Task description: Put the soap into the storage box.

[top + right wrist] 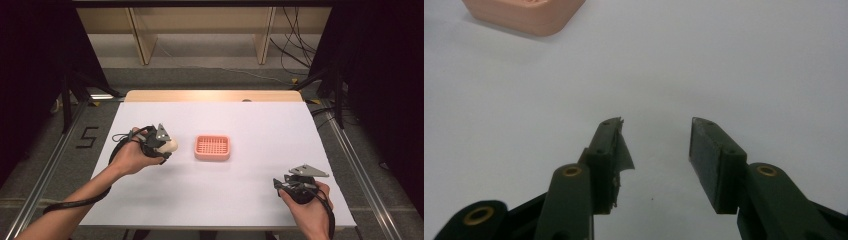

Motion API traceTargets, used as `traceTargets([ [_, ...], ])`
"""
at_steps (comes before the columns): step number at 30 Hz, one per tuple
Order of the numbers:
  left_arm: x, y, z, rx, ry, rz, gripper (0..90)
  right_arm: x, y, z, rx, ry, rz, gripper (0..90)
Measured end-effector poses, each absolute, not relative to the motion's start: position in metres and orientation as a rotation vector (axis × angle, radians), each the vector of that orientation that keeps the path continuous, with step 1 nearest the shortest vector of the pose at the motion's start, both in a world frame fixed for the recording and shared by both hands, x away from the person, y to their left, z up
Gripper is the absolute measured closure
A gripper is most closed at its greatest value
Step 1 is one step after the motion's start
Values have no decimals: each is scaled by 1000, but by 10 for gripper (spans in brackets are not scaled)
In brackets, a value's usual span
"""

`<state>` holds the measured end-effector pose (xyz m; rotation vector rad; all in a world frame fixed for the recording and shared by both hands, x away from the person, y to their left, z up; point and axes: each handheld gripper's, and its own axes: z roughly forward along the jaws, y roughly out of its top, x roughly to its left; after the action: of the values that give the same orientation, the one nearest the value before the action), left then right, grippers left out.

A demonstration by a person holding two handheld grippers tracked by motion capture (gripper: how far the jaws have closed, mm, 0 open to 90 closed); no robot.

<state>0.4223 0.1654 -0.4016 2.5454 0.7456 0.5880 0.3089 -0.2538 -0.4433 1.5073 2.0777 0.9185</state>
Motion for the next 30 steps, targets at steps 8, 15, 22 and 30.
traceTargets([
  [8,424,158,-401,2544,717,602,496,309,-254,-443,1510,2077,908,567],
  [15,425,153,-402,2551,696,608,496,309,-254,-443,1509,2077,908,567],
  [22,426,149,-402,2554,685,605,496,309,-255,-443,1503,2077,905,567],
  [30,427,147,-399,2567,672,633,496,308,-254,-442,1517,2077,920,566],
])
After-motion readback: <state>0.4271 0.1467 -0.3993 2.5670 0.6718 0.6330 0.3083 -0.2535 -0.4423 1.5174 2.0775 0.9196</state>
